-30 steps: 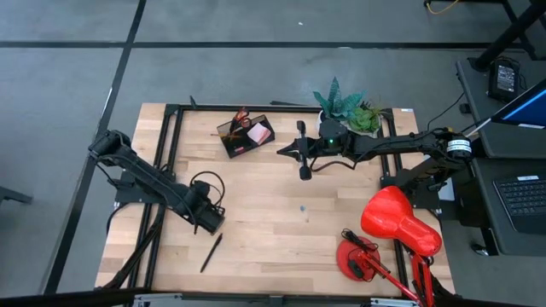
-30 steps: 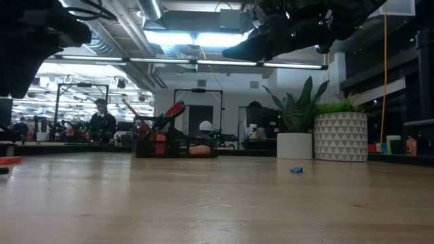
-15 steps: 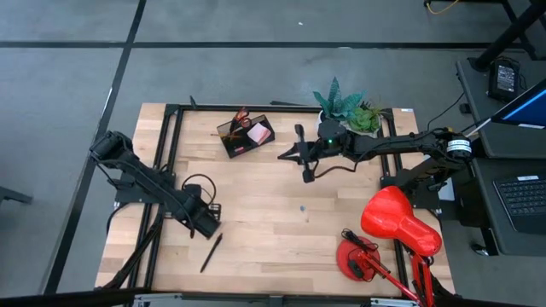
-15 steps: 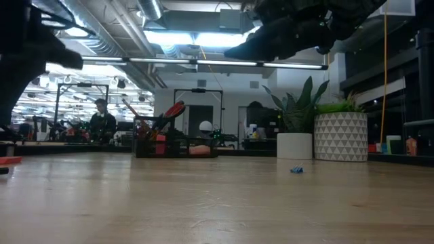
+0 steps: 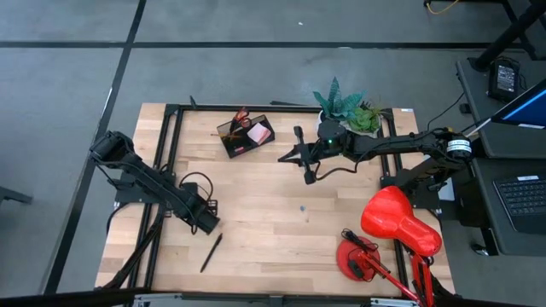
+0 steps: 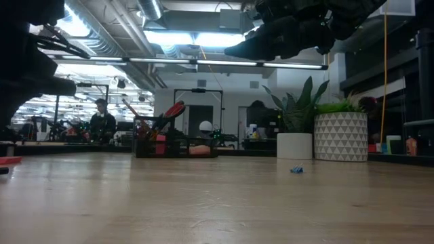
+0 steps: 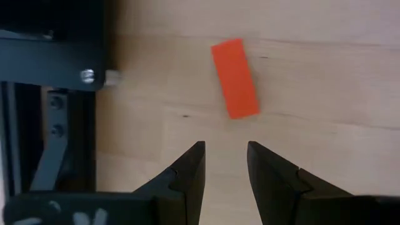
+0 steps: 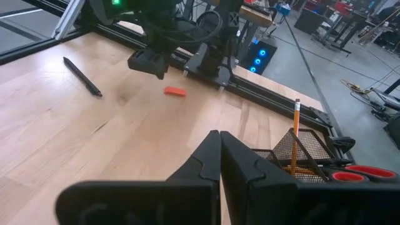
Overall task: Pick and place office supplies into organizer
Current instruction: Put the orange eraser into the desk organizer
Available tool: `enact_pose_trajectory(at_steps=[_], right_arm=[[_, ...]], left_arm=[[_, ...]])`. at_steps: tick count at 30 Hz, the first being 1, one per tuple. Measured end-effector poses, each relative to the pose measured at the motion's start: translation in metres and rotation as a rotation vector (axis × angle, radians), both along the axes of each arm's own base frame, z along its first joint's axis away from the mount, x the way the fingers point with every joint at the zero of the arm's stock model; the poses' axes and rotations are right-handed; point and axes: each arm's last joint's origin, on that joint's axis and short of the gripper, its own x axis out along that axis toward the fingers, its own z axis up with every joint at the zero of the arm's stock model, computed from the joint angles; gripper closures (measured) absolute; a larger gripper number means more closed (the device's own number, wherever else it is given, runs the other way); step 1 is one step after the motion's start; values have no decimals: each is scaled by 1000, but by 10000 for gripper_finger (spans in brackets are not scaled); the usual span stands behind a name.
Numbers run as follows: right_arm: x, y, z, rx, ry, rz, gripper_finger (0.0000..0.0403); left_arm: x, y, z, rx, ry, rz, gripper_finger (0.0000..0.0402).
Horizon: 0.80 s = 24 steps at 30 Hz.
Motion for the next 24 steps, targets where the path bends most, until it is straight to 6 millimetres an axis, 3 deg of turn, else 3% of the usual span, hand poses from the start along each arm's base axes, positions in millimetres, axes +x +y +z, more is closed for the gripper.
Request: enact_pose_trajectory(at_steps=[8,24], right_arm=[[0,0,0,-3,-1,1,393],[0,0,0,-4,-5,1,393]], left_arm=[[1,3,0,88,-43,-51,290],[2,2,0,76,-48,-89,290]])
